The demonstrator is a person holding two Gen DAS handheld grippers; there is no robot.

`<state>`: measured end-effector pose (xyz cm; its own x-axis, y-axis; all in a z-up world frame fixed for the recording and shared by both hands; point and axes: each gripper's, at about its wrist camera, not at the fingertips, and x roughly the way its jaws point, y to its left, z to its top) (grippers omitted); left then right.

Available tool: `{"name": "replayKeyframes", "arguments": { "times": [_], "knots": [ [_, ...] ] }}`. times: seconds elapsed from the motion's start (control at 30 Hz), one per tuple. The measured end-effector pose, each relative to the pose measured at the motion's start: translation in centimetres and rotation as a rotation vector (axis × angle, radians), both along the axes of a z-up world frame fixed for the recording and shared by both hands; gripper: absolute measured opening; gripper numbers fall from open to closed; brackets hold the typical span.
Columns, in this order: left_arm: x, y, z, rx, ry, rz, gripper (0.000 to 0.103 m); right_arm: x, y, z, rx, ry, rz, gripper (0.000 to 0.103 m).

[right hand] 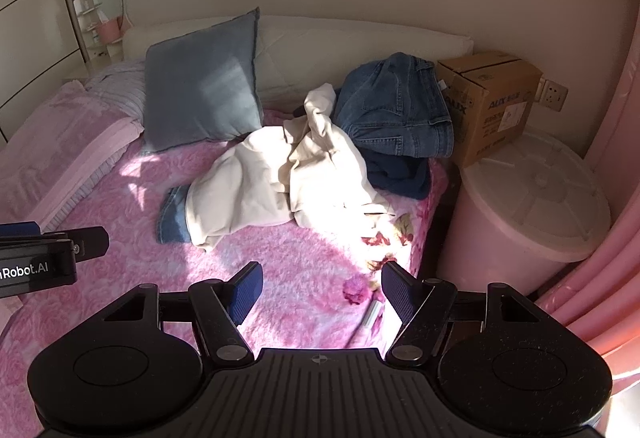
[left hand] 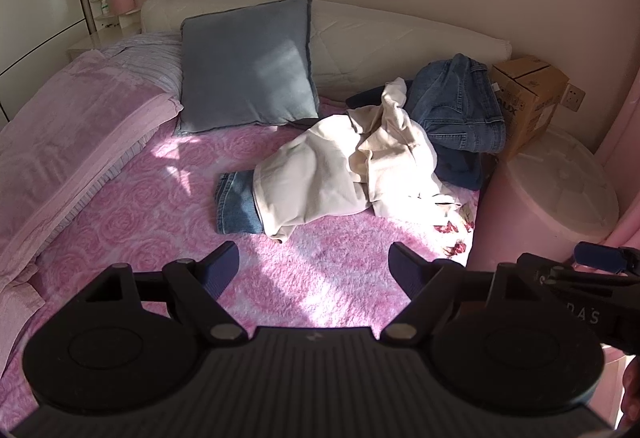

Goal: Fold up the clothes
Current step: 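Move both tools toward the cream garment on the clothes pile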

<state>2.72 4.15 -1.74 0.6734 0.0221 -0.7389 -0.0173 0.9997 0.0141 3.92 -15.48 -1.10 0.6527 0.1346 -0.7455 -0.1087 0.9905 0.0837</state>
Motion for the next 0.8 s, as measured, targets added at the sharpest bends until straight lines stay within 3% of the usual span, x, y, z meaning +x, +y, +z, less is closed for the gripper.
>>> {"name": "replayKeyframes", "arguments": {
  "times": [0.8],
  "knots": [
    [2.1, 0.5, -1.5, -0.009, 0.027, 0.048, 0.079, 3.4, 0.8, -1.4, -0.034, 0.000, 0.060, 0.069]
  ]
}}
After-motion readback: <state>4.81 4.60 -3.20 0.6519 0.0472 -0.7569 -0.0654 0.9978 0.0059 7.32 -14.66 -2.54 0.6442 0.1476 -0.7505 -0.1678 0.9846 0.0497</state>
